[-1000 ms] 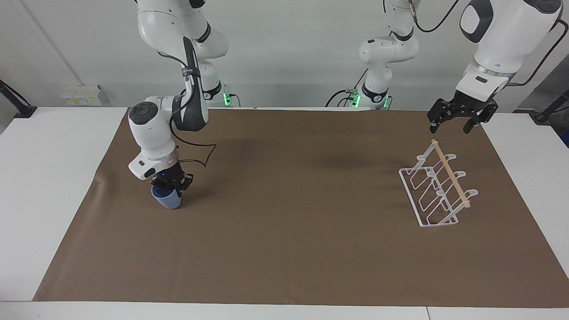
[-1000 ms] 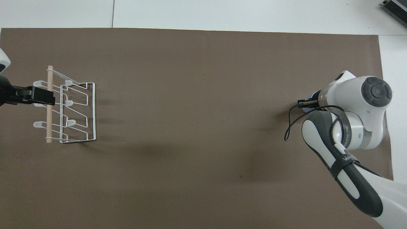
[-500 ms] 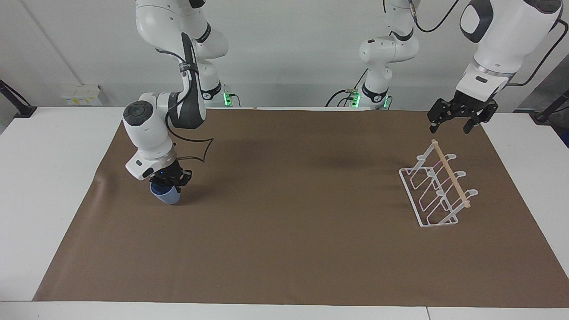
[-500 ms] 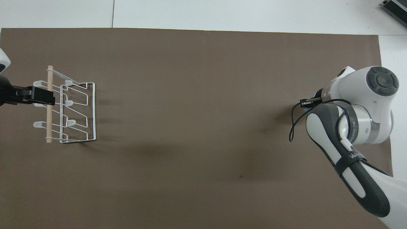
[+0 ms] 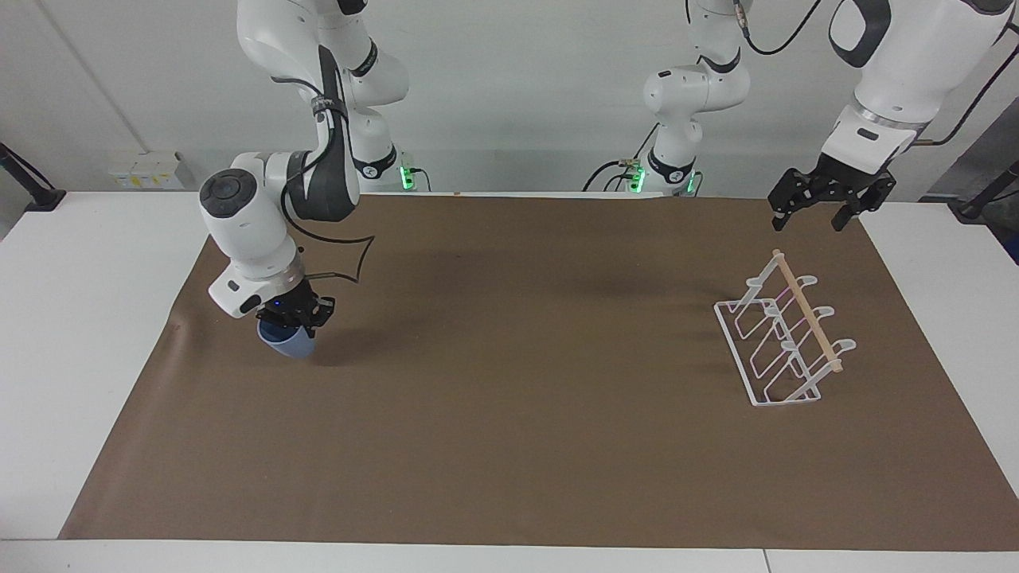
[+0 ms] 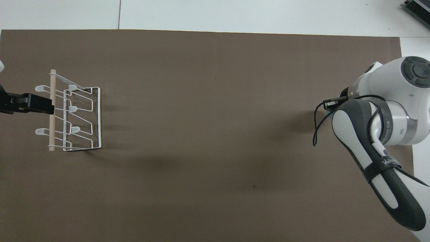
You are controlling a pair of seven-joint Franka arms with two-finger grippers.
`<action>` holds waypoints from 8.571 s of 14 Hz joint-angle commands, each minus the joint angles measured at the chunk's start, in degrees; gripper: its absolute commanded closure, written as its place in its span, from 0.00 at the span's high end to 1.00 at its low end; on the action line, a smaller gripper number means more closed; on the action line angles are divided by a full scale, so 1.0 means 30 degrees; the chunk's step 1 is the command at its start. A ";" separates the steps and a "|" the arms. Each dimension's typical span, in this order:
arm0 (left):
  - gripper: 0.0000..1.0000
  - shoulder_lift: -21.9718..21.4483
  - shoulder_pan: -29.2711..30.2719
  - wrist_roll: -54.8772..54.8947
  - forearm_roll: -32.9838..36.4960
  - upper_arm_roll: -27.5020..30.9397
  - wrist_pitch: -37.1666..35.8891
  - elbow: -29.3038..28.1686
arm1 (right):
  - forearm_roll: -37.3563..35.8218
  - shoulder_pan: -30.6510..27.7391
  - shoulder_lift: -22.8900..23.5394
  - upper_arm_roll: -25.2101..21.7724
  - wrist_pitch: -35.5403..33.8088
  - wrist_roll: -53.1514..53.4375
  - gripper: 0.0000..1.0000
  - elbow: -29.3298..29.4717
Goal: Hang cup on cup holder
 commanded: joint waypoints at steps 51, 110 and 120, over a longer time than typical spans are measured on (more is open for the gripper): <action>1.00 -0.1632 -0.9224 -2.9905 -1.8339 -0.0457 1.8630 -0.8493 | 2.0342 0.2591 -0.4075 0.6327 0.5750 0.4651 0.00 0.0519; 0.00 0.0620 -0.1756 -2.2141 0.9801 -0.0193 1.5525 -0.4717 | 0.0483 -0.3470 -0.3372 0.6152 -0.8630 -0.1913 1.00 0.5939; 0.00 0.2293 -0.0905 -2.2404 1.5759 -0.0193 1.6697 -0.5090 | -0.0165 -0.4909 -0.3371 0.6152 -0.8928 0.3649 1.00 0.5502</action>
